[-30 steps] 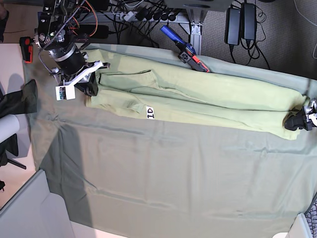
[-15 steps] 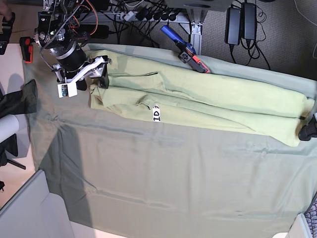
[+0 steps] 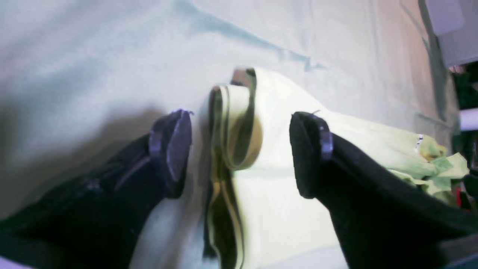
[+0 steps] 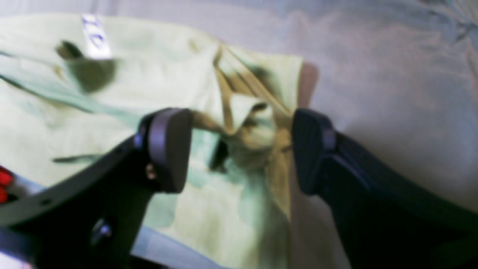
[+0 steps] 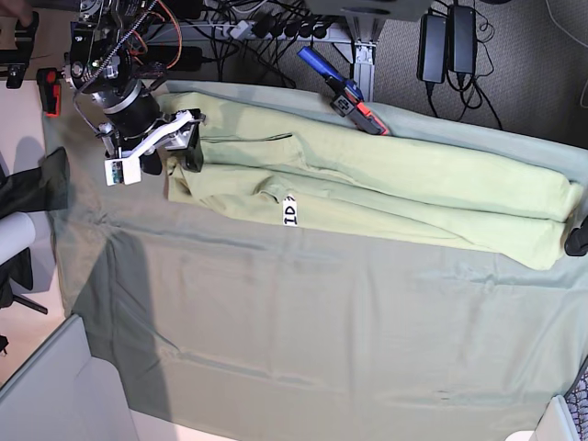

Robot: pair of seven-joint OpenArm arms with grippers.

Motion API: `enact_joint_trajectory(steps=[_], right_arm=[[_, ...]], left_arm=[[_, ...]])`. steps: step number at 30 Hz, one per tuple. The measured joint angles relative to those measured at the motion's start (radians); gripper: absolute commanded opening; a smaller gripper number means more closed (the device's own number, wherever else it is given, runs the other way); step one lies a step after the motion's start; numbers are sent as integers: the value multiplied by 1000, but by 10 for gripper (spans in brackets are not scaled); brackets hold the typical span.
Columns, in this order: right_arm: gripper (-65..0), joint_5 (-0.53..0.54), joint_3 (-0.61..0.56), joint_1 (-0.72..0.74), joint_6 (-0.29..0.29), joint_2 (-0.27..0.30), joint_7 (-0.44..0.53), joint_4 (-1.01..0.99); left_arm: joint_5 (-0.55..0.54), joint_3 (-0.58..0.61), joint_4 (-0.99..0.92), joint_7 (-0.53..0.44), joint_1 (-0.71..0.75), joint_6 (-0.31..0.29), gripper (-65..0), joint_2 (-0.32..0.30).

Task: Fold the T-shirt properly
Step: 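Grasp the folded shirt's end with the right gripper and the other end with the left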

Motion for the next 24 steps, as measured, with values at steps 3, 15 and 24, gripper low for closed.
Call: enact_joint_trajectory(steps=[3, 15, 24], right_arm=[[-477, -1, 16, 14, 0, -35, -3, 26], [-650, -8, 26, 58, 0, -183, 50, 59], [-650, -46, -48, 58, 0, -183, 106, -151]], left_arm=[[6, 0, 0, 1, 13, 0, -207, 1], [33, 0, 0, -18, 13, 0, -207, 0], [63, 0, 0, -44, 13, 0, -207, 3]])
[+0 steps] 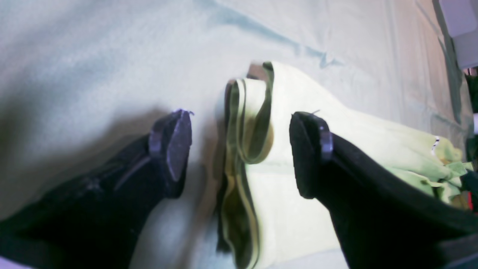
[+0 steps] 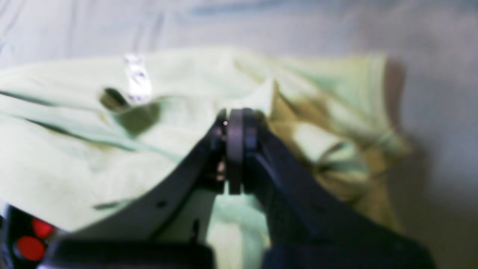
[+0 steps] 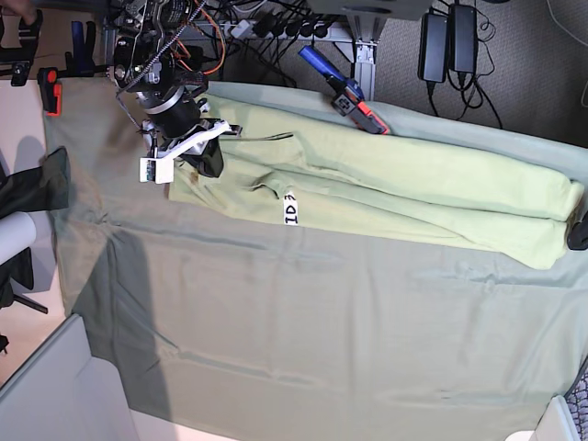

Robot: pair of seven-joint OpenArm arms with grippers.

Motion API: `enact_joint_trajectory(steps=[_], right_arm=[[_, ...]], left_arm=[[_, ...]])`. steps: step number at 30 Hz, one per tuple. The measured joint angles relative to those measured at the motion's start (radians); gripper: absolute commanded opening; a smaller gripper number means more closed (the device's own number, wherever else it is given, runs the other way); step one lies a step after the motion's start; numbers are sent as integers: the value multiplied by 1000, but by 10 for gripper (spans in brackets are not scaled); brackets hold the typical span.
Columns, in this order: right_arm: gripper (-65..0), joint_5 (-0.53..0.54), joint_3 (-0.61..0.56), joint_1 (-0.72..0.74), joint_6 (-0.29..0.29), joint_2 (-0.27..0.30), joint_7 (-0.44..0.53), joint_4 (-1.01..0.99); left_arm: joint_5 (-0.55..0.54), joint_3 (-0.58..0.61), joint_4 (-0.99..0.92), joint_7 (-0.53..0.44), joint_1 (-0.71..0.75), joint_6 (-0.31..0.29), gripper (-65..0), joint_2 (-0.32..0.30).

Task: Fold the T-shirt properly
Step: 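Grasp the folded shirt's end with the right gripper and the other end with the left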

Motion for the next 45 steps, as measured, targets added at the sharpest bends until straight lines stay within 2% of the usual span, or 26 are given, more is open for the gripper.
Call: enact_joint_trajectory(steps=[23, 32, 38, 45], right_arm=[[-650, 4, -20, 3, 0, 0, 18, -46], [-650, 4, -20, 3, 0, 0, 18, -46], [-650, 4, -20, 3, 0, 0, 18, -46], [-650, 4, -20, 3, 0, 0, 18, -46]], left_arm=[[50, -1, 0, -14, 26, 0, -207, 11], [8, -7, 1, -25, 39, -4, -207, 70], [-8, -8, 2, 4, 38, -4, -207, 76], [-89, -8, 2, 95, 39, -4, -207, 74]])
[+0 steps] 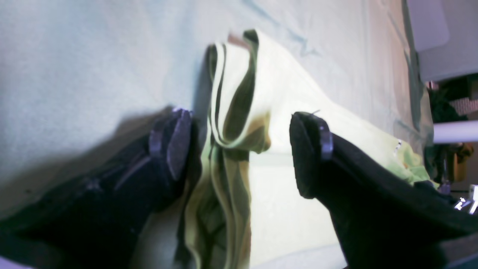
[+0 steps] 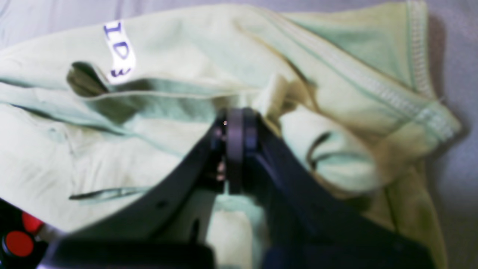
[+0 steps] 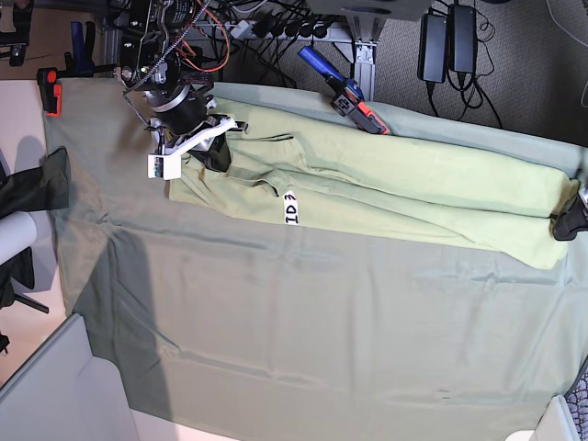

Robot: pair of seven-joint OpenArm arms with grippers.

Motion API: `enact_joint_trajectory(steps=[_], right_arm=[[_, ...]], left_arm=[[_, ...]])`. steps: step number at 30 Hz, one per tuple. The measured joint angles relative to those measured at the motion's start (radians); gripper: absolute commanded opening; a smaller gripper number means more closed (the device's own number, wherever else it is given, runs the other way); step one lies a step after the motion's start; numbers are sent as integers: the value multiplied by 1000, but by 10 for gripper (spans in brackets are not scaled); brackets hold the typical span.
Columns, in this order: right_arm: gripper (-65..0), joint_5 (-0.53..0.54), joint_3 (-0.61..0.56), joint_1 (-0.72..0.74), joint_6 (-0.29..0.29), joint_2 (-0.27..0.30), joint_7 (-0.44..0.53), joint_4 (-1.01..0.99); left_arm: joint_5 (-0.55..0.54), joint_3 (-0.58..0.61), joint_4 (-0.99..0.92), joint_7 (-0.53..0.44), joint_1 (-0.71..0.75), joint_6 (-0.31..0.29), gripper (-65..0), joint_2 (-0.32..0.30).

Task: Fold the T-shirt properly
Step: 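Grasp the folded shirt's end with the right gripper and the other end with the left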

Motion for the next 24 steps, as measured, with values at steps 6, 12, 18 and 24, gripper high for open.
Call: enact_joint_trajectory(steps=[6, 12, 18, 24], right_arm=[[-650, 0, 0, 0, 0, 0, 0, 0], [-650, 0, 0, 0, 0, 0, 0, 0], [-650, 0, 0, 0, 0, 0, 0, 0], [-650, 0, 0, 0, 0, 0, 0, 0]], left_arm=[[-13, 62, 16, 8, 0, 0, -208, -3], [-3, 131, 67, 2, 1, -3, -208, 3], [38, 134, 69, -10, 3, -3, -521, 5], [97, 136, 68, -59, 3, -1, -650, 11]])
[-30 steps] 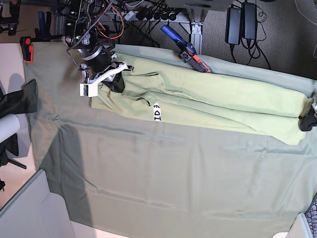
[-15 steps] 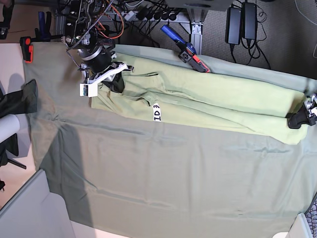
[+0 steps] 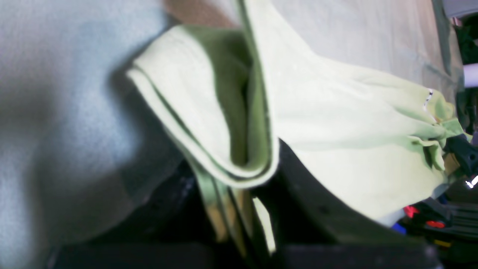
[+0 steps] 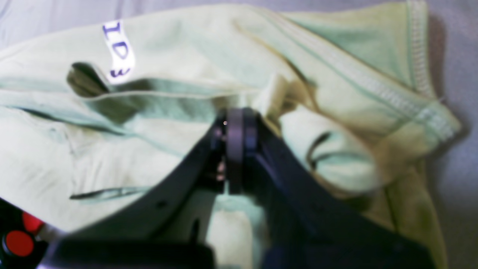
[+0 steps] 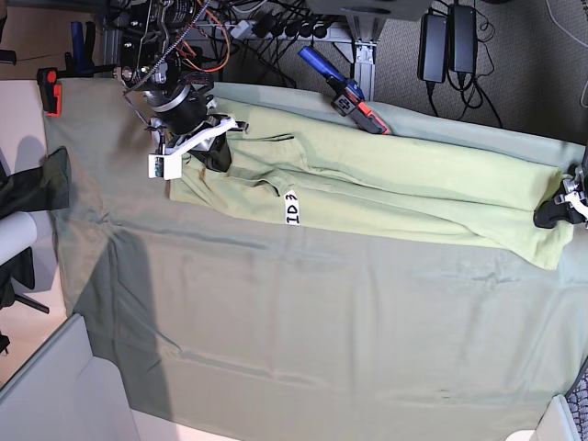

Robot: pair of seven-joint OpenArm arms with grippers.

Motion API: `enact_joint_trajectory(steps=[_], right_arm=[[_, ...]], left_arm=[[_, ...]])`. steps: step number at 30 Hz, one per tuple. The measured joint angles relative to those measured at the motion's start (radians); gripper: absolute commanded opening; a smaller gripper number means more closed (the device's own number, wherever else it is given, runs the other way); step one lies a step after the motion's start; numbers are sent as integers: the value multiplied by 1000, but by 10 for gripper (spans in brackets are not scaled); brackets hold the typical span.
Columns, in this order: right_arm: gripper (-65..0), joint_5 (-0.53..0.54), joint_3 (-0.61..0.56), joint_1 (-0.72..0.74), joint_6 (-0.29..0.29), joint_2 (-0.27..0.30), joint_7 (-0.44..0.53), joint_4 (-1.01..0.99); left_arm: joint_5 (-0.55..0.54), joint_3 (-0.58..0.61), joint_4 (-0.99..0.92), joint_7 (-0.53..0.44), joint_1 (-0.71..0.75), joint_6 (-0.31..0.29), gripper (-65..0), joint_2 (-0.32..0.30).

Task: Fold the T-shirt properly

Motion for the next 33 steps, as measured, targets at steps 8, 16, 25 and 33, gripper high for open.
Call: enact_joint_trajectory(steps=[8, 16, 25, 33], right_arm=[[-650, 16, 0, -1, 0, 0, -24, 37], [-650, 21, 0, 0, 0, 0, -33, 203], [-650, 22, 85, -1, 0, 0, -50, 216], [-650, 27, 162, -3, 0, 0, -65, 216]], left_arm=[[22, 1, 0, -1, -16, 0, -650, 0], [87, 3, -3, 7, -105, 2, -650, 1], [142, 3, -5, -39, -201, 2, -650, -48], [220, 3, -5, -98, -273, 2, -650, -55]])
